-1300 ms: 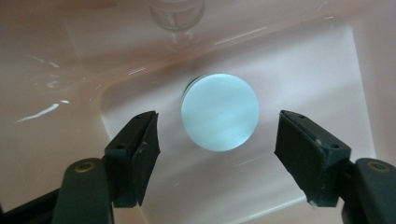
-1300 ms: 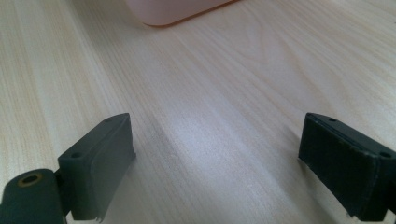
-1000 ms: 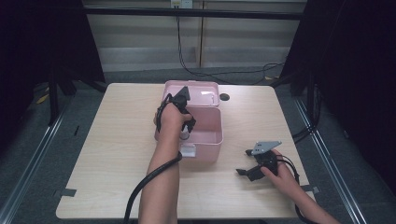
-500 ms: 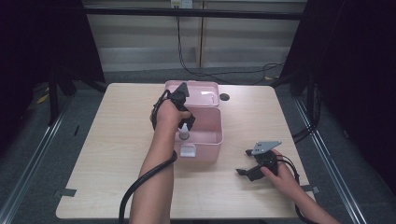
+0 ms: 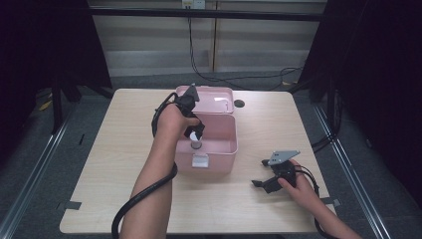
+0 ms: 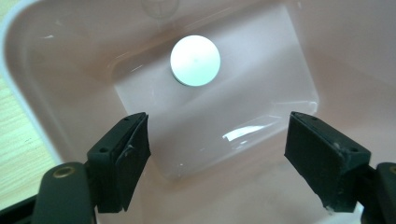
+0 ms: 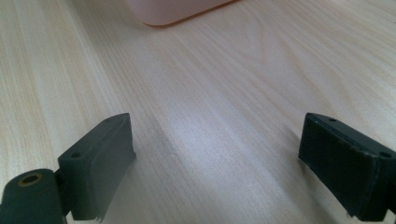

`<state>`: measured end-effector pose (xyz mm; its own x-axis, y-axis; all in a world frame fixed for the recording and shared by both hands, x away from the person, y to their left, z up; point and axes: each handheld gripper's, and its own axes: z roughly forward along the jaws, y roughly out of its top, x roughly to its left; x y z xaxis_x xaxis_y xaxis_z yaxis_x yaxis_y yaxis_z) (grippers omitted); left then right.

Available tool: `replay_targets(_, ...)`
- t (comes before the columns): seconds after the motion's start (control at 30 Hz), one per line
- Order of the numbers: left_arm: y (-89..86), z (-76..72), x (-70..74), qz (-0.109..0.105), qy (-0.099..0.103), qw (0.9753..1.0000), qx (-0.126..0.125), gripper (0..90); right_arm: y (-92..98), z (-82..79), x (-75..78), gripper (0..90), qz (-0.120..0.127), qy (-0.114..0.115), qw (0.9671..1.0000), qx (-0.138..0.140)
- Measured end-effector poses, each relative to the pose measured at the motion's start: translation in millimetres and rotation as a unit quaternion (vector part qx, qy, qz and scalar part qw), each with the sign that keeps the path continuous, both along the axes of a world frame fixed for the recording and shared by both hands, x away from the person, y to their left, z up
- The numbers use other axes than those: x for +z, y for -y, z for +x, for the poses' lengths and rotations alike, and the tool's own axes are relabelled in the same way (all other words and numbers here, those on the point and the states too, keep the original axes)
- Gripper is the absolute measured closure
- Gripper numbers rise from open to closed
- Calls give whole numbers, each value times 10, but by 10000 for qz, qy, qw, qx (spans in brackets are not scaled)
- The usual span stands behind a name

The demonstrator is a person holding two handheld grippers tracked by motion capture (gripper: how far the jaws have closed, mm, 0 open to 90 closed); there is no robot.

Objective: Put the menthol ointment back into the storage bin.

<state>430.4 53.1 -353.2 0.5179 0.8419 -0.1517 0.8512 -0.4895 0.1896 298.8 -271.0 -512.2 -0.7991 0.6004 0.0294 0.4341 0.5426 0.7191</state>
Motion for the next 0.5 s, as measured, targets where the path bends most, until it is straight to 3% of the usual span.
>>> replay_targets(0.5, -175, -211, 322, -17, 28, 9996, -280, 227, 0, 0, 0, 96, 1, -1, 10000, 0)
